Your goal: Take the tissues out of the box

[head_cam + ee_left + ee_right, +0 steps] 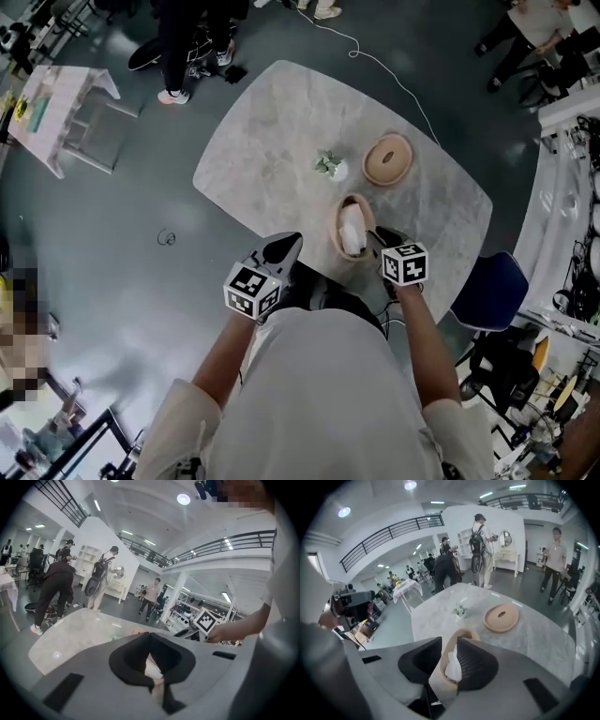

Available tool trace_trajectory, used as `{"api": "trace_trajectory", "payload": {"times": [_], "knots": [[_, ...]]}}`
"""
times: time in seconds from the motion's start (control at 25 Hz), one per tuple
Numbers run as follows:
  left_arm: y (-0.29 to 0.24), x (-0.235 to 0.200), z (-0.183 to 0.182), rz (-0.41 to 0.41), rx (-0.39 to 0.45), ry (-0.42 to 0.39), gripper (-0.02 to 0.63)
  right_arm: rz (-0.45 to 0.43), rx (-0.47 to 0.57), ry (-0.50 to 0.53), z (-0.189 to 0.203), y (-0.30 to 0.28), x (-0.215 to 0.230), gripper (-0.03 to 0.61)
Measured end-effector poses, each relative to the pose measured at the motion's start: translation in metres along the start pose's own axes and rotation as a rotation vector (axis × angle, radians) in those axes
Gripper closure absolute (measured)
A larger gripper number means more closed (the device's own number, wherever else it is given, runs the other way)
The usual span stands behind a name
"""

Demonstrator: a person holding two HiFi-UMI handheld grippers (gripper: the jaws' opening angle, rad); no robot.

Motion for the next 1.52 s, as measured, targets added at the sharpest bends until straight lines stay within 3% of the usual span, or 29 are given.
{"api": "trace_trajectory", "payload": {"times": [0.28,0.48,1.04,1.28,1.52], "knots": [[-0.003,0.002,-0.027,0.104,0.003,-0.055,0.606,0.021,0.205,0.008,-0.013,0.074,-0.028,0.483],[-0.006,0.013,-0.049,0.136,0.015,-0.089,0.605,0.045,0.323,0.005,-0.015,0.124,-0.034,0.500],[0.003,0.058,-0.122,0.150,0.193,-0.212,0.606,0.041,0.667,0.090,-0.023,0.234,-0.038,0.526],[0.003,0.068,-0.130,0.130,0.210,-0.231,0.606,0.036,0.738,0.157,-0.022,0.257,-0.035,0.537],[-0.001,0.069,-0.131,0.117,0.220,-0.232,0.605,0.024,0.748,0.156,-0.024,0.257,-0.028,0.538]]}}
Point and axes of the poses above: the fingertips, and each gripper's own axes: y backward along the fingers, x to its right, z out of its underside, the point moved 10 cm from there along y, backward along the fingers, and after that the axes turned 9 degrees about -y, right-handed, at the moved point
